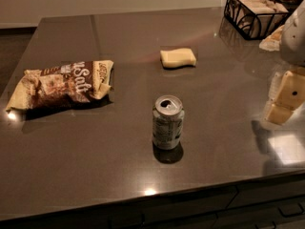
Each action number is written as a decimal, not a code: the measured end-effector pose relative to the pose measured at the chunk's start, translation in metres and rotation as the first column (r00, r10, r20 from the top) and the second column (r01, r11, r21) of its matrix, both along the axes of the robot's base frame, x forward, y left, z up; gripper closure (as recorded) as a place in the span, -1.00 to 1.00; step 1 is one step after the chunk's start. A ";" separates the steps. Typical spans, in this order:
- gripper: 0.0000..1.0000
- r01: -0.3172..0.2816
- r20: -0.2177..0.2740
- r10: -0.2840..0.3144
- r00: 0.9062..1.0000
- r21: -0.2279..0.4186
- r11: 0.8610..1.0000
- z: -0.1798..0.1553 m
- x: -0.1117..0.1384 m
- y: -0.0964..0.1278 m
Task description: Move 7up can near brown chip bag
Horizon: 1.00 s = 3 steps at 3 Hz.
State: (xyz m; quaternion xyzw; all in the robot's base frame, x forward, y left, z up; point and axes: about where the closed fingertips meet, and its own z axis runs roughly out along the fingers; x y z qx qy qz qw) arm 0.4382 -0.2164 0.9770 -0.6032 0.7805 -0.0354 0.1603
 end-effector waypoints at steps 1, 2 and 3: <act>-1.00 0.000 0.000 0.000 1.000 0.000 1.000 0.000 0.000 0.000; -1.00 -0.014 -0.011 0.015 1.000 0.063 0.998 -0.002 -0.001 0.010; -1.00 -0.059 -0.047 0.073 0.996 0.243 0.968 -0.014 -0.003 0.049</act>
Offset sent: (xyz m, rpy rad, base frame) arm -0.0098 0.0598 -0.0092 0.4168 0.1034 0.0968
